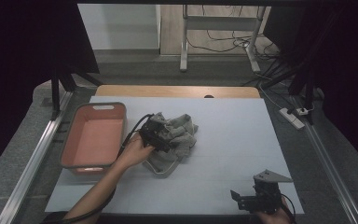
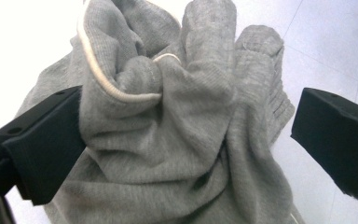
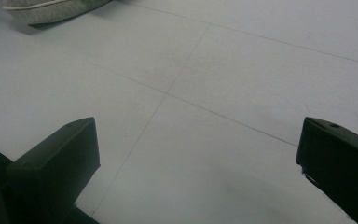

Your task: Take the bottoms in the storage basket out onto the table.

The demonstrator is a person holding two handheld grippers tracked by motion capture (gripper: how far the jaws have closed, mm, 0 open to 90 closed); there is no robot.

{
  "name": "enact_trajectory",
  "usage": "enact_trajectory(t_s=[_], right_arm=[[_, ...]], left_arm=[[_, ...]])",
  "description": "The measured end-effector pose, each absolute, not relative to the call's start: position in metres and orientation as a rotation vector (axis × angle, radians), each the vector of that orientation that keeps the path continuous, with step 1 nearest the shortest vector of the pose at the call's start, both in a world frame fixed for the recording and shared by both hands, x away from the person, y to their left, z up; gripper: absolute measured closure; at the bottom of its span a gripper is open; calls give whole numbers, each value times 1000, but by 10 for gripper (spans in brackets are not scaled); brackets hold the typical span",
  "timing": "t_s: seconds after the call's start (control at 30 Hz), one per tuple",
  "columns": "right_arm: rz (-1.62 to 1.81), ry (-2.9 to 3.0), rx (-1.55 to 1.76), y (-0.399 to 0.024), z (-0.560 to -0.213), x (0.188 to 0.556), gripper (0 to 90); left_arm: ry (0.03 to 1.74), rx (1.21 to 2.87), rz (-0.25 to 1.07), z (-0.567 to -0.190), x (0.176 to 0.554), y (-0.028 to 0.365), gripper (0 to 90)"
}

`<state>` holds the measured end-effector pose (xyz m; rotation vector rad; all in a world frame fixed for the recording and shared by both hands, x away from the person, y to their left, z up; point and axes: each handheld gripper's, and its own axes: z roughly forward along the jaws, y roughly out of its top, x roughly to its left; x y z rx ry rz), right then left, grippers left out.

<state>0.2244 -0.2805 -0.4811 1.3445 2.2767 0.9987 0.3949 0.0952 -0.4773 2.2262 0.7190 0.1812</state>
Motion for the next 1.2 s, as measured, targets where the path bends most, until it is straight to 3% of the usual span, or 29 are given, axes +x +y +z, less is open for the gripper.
enact_trajectory(t_s=[1.2], right_arm=[[993,2278,1337,-279,-481,224,0]], left_arm=[[704,2083,138,-473,366,124,0]])
